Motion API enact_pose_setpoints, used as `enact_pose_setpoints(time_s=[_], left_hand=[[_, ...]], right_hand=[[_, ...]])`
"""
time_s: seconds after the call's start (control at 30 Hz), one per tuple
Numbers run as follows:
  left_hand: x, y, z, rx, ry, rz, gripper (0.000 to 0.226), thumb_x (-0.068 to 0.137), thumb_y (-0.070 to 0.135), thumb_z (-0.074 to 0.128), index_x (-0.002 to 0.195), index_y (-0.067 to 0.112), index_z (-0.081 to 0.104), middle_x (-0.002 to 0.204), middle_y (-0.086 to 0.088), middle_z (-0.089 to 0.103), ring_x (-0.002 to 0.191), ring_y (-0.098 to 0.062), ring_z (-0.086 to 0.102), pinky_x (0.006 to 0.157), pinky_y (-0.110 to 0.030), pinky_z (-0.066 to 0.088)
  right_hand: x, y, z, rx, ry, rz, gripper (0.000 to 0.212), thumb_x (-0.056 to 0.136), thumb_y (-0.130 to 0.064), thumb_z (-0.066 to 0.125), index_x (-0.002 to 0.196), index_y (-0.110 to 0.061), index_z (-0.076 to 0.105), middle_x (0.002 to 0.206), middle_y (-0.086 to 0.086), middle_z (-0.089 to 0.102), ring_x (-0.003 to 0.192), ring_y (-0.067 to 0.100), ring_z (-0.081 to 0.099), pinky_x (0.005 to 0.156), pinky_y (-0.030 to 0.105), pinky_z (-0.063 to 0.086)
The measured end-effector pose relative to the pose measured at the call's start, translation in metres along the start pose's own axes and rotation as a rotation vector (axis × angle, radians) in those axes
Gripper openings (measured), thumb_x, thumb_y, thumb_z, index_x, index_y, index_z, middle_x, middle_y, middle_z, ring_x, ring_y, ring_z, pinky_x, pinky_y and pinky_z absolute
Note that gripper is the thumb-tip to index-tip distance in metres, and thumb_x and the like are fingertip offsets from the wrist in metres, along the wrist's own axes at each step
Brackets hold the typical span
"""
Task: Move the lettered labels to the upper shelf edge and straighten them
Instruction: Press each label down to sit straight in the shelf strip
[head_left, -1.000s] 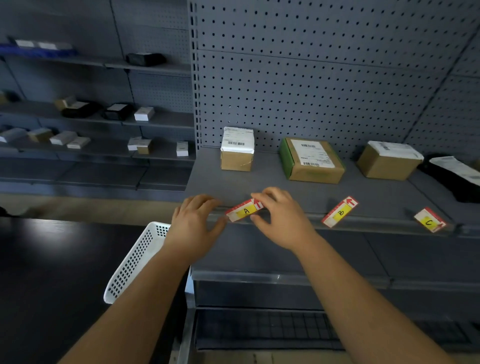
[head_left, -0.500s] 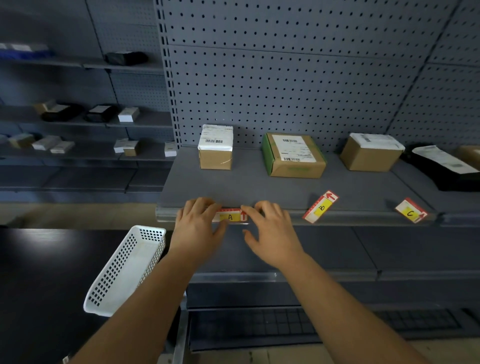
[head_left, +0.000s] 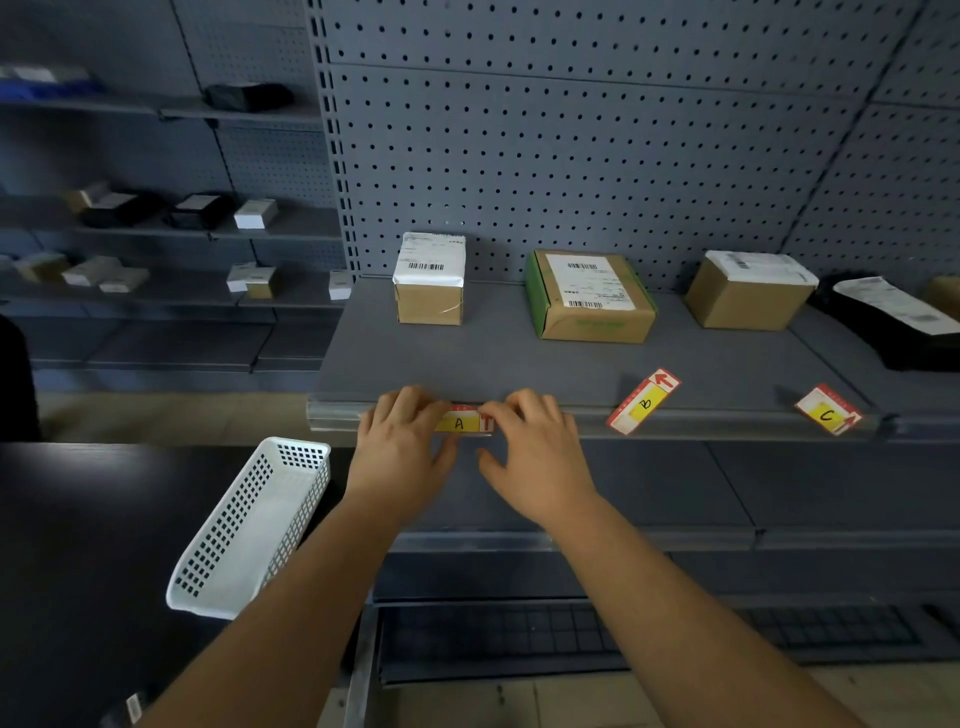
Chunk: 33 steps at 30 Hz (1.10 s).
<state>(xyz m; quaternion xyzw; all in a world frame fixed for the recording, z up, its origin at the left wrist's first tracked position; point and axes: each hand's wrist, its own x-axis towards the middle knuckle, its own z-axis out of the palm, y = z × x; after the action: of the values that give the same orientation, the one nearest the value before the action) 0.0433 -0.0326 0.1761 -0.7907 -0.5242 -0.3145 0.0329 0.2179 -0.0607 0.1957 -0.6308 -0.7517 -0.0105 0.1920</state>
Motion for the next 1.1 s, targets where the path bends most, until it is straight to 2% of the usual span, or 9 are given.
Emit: enact_pose_setpoints(time_s=[0.13,0.27,0.43,0.73,1.1], left_hand=[[0.001,-0.001,-0.002,0.019,-0.001,0.025,0.036,0.082,0.041,0.051,0.109,0.020,0.063,0.103,0.000,0.055,0.092,-0.023,0.052,0.082,-0.042,0.044],[0.000,-0.003,-0.001,0.022,0.009,0.031,0.032,0.081,0.035,0.061,0.109,0.020,0.063,0.104,-0.001,0.054,0.094,-0.024,0.051,0.083,-0.042,0.043],[0.001,-0.004,-0.002,0.017,-0.008,0.042,0.036,0.082,0.040,0.050,0.110,0.021,0.063,0.106,0.001,0.055,0.098,-0.022,0.050,0.085,-0.042,0.042],[0.003,-0.009,-0.004,0.003,-0.012,0.053,0.033,0.082,0.037,0.056,0.110,0.022,0.063,0.105,0.003,0.055,0.099,-0.021,0.050,0.089,-0.041,0.041],[-0.002,-0.005,-0.010,-0.002,-0.039,0.043,0.040,0.083,0.042,0.046,0.111,0.019,0.062,0.109,0.001,0.057,0.098,-0.021,0.053,0.088,-0.041,0.044]], right_hand=[[0.000,-0.003,0.000,0.011,0.032,0.001,0.046,0.083,-0.038,0.062,0.127,-0.028,0.053,0.112,-0.003,0.046,0.106,0.020,0.044,0.091,0.036,0.036],[0.000,-0.009,0.003,-0.046,0.044,-0.073,0.054,0.082,-0.038,0.064,0.133,-0.025,0.052,0.119,0.000,0.046,0.108,0.022,0.045,0.095,0.037,0.035],[0.004,-0.009,0.003,-0.077,0.022,-0.092,0.057,0.081,-0.038,0.066,0.134,-0.024,0.051,0.121,-0.001,0.045,0.110,0.022,0.044,0.097,0.037,0.034],[0.003,-0.003,-0.001,0.001,0.006,-0.071,0.055,0.082,-0.036,0.065,0.134,-0.024,0.051,0.122,-0.003,0.044,0.112,0.020,0.041,0.098,0.035,0.035],[-0.002,-0.003,-0.001,-0.011,0.009,-0.064,0.060,0.083,-0.043,0.063,0.137,-0.024,0.047,0.124,-0.003,0.041,0.114,0.018,0.040,0.101,0.035,0.035]])
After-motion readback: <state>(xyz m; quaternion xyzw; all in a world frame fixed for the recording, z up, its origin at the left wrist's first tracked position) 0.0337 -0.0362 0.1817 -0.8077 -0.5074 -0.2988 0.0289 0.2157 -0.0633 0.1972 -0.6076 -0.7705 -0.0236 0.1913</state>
